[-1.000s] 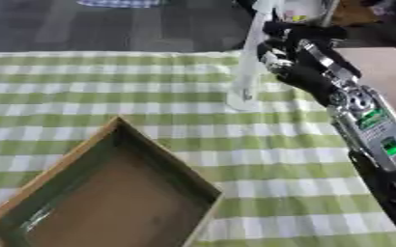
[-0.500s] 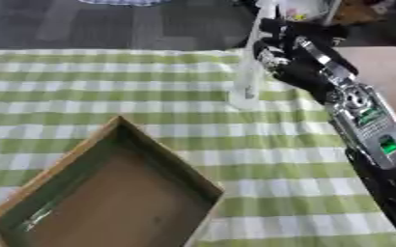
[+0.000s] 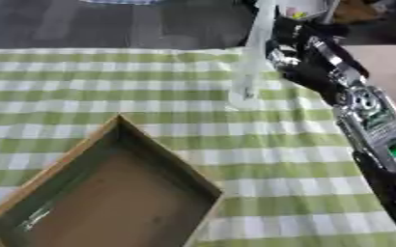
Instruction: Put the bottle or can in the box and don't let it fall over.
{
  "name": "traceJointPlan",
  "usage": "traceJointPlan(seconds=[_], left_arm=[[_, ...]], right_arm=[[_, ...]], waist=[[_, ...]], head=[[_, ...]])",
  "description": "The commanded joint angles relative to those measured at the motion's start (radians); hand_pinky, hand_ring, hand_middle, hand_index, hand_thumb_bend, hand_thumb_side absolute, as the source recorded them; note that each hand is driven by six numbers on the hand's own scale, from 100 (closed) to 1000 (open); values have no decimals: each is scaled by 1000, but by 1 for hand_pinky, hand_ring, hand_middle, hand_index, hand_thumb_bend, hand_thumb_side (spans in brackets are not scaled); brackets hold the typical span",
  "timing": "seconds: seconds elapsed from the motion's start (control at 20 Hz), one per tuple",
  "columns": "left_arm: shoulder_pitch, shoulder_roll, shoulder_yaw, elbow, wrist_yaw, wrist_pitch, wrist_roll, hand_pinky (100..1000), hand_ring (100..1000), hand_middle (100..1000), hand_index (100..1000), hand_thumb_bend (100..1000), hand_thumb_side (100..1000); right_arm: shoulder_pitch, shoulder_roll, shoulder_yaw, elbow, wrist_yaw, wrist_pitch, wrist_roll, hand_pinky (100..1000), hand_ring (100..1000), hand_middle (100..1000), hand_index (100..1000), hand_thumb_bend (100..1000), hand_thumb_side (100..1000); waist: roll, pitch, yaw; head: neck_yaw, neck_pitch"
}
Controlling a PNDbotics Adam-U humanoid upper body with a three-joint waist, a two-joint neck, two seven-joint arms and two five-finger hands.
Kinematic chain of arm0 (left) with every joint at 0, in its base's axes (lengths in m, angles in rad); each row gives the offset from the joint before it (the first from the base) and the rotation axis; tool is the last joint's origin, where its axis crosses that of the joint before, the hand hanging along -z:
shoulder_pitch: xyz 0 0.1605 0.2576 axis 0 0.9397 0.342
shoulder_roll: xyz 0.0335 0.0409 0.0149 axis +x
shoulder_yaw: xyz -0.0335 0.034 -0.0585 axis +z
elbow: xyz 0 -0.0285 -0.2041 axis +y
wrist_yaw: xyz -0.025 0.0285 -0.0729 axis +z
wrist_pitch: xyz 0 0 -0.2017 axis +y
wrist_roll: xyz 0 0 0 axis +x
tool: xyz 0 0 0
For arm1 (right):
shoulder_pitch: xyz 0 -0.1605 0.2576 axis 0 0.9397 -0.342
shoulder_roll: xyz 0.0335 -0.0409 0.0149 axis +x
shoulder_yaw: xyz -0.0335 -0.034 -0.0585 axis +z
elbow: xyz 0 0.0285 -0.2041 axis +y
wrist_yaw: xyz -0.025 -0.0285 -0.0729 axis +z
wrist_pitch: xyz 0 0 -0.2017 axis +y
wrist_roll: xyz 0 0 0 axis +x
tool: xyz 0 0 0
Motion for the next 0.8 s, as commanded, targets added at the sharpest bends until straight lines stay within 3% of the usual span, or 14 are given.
traceJointPlan(seconds=[0.05,0.8], left_arm=[[-8,23,3,-11,0,-2,-4,1000,615,799,792,182,860],[-8,22,1,-10,2,-1,-8,1000,618,801,793,183,860]], right_arm=[[-6,-40,-20,-21,10,3,-16,965,1000,1000,1000,100,445],[-32,-26,-7,22,22,16,-2,963,1000,1000,1000,100,467]], waist=[[4,-15,-1],[3,-19,-1]], head=[[-5,-15],[-17,-30]])
